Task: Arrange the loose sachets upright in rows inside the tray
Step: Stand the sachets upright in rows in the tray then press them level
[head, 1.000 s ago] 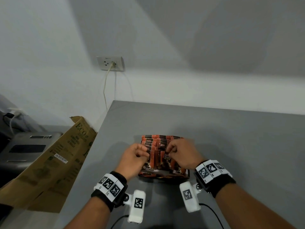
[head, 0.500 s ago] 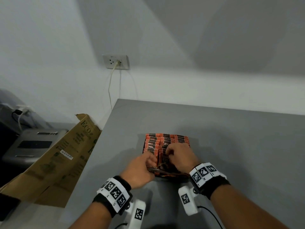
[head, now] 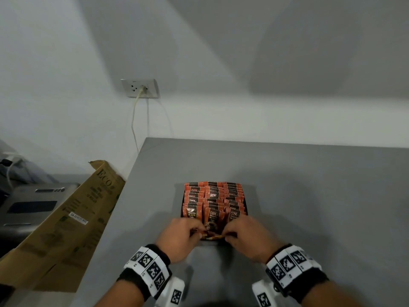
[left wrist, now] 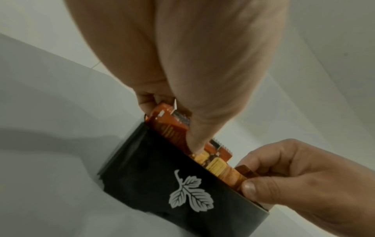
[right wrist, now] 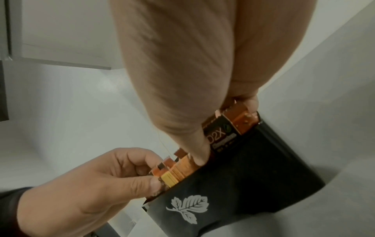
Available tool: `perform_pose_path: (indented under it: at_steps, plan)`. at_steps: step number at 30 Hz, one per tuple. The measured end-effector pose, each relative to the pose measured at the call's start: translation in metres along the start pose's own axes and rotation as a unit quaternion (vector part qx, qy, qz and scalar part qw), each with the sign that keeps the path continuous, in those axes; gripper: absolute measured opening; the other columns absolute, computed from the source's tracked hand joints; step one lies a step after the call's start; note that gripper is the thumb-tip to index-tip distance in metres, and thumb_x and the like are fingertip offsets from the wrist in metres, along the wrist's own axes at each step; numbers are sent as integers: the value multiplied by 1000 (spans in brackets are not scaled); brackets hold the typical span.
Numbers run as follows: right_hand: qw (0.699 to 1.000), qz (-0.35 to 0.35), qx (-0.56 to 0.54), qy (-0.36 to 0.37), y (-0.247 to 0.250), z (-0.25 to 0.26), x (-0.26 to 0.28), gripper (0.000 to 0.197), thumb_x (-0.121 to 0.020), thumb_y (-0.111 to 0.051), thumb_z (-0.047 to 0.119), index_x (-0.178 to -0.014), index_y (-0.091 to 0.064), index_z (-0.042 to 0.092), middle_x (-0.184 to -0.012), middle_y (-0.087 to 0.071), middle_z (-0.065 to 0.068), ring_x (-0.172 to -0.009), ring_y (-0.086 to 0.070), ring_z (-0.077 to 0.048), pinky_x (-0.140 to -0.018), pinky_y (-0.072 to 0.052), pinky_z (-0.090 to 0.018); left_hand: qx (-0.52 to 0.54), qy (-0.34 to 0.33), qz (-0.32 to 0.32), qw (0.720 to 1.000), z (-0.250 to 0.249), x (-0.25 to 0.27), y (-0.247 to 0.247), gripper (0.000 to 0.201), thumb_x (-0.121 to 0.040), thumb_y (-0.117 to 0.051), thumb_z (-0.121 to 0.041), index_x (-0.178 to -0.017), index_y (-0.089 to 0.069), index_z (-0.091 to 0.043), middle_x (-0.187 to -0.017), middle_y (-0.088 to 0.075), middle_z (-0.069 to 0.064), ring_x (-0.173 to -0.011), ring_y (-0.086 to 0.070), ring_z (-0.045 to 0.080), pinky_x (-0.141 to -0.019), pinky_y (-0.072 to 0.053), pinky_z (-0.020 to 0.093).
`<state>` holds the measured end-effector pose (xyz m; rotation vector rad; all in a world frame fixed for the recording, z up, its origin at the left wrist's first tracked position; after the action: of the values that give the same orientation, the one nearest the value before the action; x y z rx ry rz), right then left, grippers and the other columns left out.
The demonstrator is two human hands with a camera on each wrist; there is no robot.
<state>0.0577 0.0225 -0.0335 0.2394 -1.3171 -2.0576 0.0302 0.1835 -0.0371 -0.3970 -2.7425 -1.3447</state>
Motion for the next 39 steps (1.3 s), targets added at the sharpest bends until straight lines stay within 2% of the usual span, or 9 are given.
perform_pose_path:
  at_steps: [9, 12, 15, 17, 19, 23, 28, 33, 39]
  plan:
    - [980, -132, -147, -34, 54, -13, 13, 11, -96, -62, 20, -95, -71, 25, -83, -68, 13, -80, -62, 2, -69, -44, -10, 240, 54, -205, 947, 13, 8, 48, 18, -89, -71, -12, -102, -73, -23, -88, -76, -8, -78, -72, 10, -72, -60, 28]
    - [918, -202, -332, -78, 71, -18, 13, 12, -96, -62, 17, -88, -70, 19, -80, -74, 1, -70, -71, -15, -67, -59, -38, 361, 109, -235, 896, 12, 3, 56, 13, -87, -73, -9, -98, -65, -9, -86, -75, 5, -69, -72, 26, -64, -60, 41]
    - [827, -194, -516, -113, 67, 1, 6, 18, -97, -58, 4, -87, -72, 7, -88, -77, -7, -73, -73, -23, -59, -60, -38, 542, 158, -184, 804, -7, -11, 35, 8, -96, -61, -8, -95, -55, -2, -79, -69, 17, -51, -63, 31, -51, -54, 38]
    - [826, -189, -519, -116, 64, 13, 1, 18, -97, -59, 4, -86, -73, 8, -87, -78, -9, -75, -74, -24, -64, -59, -36, 661, 172, -148, 716, -23, -21, 23, 19, -96, -55, -10, -108, -57, 5, -98, -66, 33, -74, -67, 37, -71, -60, 49]
    - [843, -206, -483, -115, 66, 17, -1, 18, -96, -60, 6, -86, -74, 12, -86, -78, -4, -77, -75, -22, -71, -61, -39, 719, 173, -103, 665, -36, -27, 16, 40, -94, -52, -22, -119, -63, 7, -119, -61, 37, -102, -63, 42, -103, -45, 60]
    - [882, -214, -408, -100, 70, 18, -3, 15, -95, -63, 13, -95, -77, 19, -88, -78, 6, -77, -75, -13, -73, -62, -39, 746, 132, -29, 652, -53, -28, 10, 59, -89, -62, -47, -124, -65, 0, -126, -61, 31, -115, -59, 42, -109, -39, 58]
    - [897, -226, -367, -101, 71, 16, -2, 9, -92, -69, 20, -90, -76, 26, -83, -76, 10, -75, -72, -6, -74, -60, -38, 770, 89, -30, 631, -50, -34, 5, 95, -63, -92, -30, -143, -45, -8, -140, -51, 28, -127, -49, 46, -109, -33, 65]
    - [890, -199, -403, -81, 67, 21, -4, 9, -89, -73, 18, -95, -77, 23, -89, -77, 5, -81, -74, -12, -78, -61, -39, 708, 125, -61, 692, -46, -33, 9, 33, -81, -71, -11, -111, -67, 2, -115, -64, 33, -103, -64, 44, -97, -46, 59]
    - [821, -174, -531, -117, 68, -2, 8, 34, -84, -74, -3, -113, -68, 13, -97, -77, -10, -88, -75, -29, -83, -61, -46, 745, 152, -144, 634, -16, -34, 22, 46, -92, -42, 12, -125, -57, -16, -118, -64, 30, -100, -64, 45, -74, -56, 50]
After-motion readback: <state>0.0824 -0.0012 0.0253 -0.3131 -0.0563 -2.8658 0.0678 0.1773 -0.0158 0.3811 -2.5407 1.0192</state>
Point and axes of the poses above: each hand's wrist, its own x-axis away from the middle knuckle, its own y-axis out of the back of the hand, z = x × y, the point moved 8 cm from there along -x, towards the middle knuckle
